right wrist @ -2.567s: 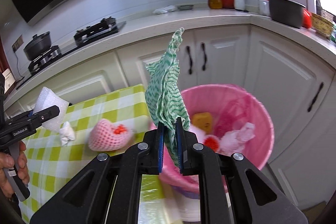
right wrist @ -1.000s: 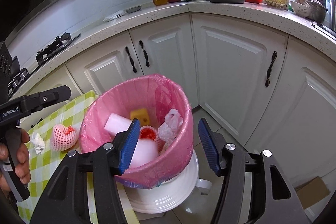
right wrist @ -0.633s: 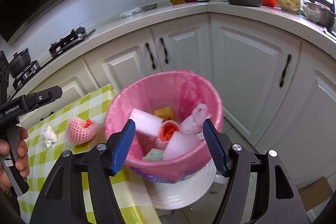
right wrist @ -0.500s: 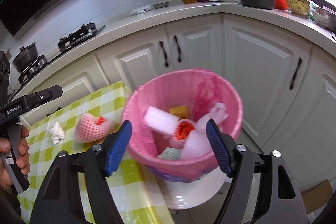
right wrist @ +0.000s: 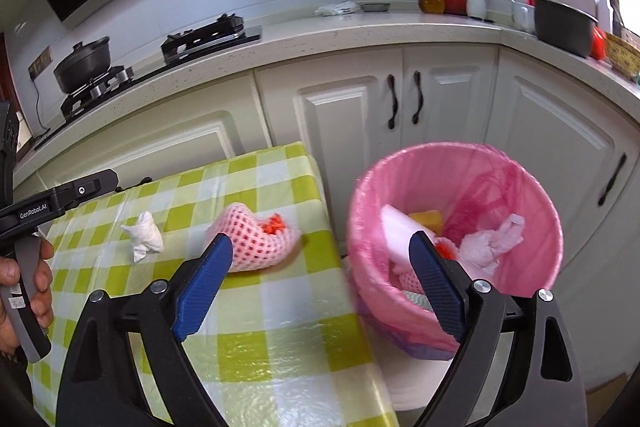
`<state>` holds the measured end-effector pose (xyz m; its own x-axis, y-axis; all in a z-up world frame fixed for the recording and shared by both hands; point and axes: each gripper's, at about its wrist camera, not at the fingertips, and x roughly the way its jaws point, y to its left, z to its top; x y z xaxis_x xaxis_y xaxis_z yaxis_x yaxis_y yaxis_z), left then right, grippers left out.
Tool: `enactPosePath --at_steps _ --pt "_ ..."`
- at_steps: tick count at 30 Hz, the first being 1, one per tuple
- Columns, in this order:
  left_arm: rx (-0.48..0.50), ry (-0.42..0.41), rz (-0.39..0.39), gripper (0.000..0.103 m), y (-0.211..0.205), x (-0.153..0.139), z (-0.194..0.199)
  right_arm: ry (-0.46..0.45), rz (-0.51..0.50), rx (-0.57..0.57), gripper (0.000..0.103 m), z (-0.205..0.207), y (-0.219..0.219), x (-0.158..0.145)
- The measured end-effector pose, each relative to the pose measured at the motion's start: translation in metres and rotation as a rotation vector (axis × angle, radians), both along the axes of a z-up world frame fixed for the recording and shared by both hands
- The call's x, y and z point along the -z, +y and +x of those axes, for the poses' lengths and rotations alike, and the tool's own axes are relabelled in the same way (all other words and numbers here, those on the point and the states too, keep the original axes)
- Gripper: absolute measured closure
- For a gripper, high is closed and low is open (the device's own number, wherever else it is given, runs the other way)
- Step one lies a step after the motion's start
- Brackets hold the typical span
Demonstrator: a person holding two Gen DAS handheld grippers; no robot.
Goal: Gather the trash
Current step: 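Move both open tools back toward the table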
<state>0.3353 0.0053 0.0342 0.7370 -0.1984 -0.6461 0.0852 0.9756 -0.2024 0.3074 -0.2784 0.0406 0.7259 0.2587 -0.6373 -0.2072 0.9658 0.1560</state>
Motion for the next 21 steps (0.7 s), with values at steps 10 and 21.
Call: enactPosePath --at_steps 10,21 --pt "-0.077 0.043 0.006 0.022 0.044 0.028 -0.006 0.01 -0.02 -0.094 0.019 0.017 0.06 0.011" --pt "-0.095 0.105 0.012 0.023 0.062 0.062 0.001 0.061 -0.071 -0.144 0.019 0.041 0.099 0.039"
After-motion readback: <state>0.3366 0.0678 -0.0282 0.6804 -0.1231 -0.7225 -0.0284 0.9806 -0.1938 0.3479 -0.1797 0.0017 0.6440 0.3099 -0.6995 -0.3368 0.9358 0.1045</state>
